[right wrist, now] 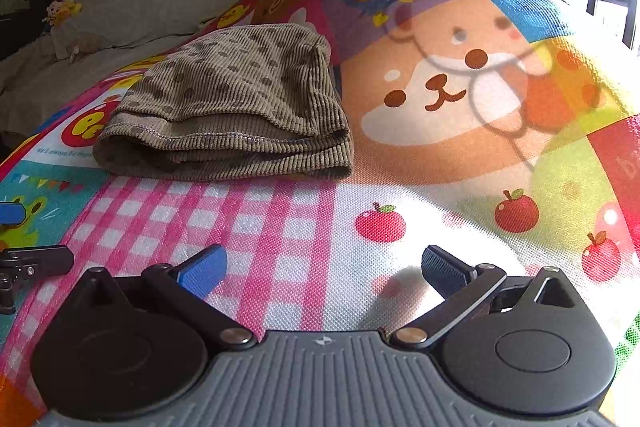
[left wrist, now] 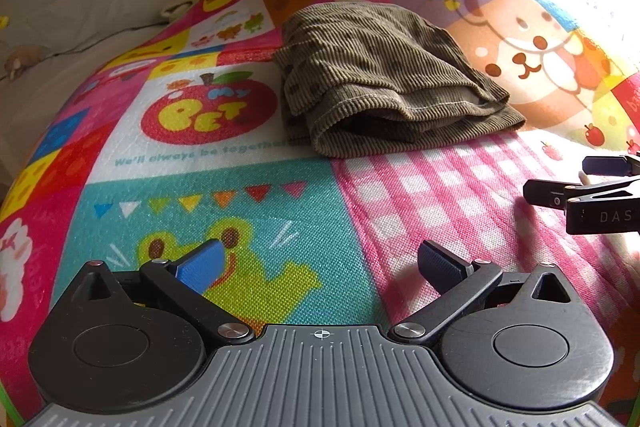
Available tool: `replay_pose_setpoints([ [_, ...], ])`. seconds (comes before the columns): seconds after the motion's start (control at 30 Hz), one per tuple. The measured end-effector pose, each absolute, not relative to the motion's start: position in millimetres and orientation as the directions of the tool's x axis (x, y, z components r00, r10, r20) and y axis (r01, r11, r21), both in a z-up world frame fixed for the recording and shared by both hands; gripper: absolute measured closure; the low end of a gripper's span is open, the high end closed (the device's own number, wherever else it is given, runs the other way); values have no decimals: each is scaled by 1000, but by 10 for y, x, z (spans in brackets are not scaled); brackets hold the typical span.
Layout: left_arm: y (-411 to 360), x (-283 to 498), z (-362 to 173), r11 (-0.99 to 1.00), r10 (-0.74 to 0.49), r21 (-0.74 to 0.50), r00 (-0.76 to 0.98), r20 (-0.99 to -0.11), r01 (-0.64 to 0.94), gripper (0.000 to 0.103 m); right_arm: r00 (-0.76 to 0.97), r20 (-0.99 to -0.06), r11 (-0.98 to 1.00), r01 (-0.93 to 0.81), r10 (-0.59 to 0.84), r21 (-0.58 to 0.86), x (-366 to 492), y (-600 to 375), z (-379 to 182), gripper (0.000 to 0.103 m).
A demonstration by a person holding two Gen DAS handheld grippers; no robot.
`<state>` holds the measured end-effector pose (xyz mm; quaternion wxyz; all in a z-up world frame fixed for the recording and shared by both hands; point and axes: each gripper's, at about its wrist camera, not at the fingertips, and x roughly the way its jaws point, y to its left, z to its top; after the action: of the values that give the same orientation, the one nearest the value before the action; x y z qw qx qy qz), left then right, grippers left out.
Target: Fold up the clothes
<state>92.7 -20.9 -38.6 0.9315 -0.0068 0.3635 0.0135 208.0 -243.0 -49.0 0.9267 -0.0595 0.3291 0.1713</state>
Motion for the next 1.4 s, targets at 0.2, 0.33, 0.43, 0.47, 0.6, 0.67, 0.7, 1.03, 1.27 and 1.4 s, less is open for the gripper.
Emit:
replay_pose_setpoints([
  [0.2,-211,911,-393,1000,20,-4,741,-671,-31,0,725,-630,934,-357,279,3,2075,-2424,-492,0],
  [0.33,-204,907,-396,999,21,-6,743,-668,-33,0,725,-630,934,-358,280,4,2078,-2425,-494,0],
  [0.43,-196,903,-397,999,21,-6,744,-668,-33,0,724,-629,934,-358,281,5,2082,-2427,-495,0],
  [0.47,-195,902,-397,999,21,-6,744,-668,-33,0,724,-629,934,-358,282,5,2083,-2426,-495,0],
  [0.6,-195,900,-397,999,21,-7,744,-668,-34,0,724,-629,933,-359,283,6,2087,-2426,-497,0],
  [0.67,-194,899,-397,999,21,-7,744,-668,-34,0,724,-629,933,-359,283,6,2085,-2425,-497,0],
  [0.7,-194,899,-397,999,21,-7,744,-668,-34,0,724,-629,933,-359,282,6,2085,-2425,-497,0],
  [1.03,-199,901,-400,999,26,-9,745,-667,-42,0,725,-630,933,-360,280,1,2083,-2424,-497,0],
  [1.27,-204,912,-399,999,31,-8,741,-670,-49,0,725,-630,933,-359,280,2,2063,-2423,-490,0],
  [1.4,-210,917,-397,999,38,-4,739,-672,-54,0,724,-630,933,-359,281,3,2059,-2427,-488,0],
])
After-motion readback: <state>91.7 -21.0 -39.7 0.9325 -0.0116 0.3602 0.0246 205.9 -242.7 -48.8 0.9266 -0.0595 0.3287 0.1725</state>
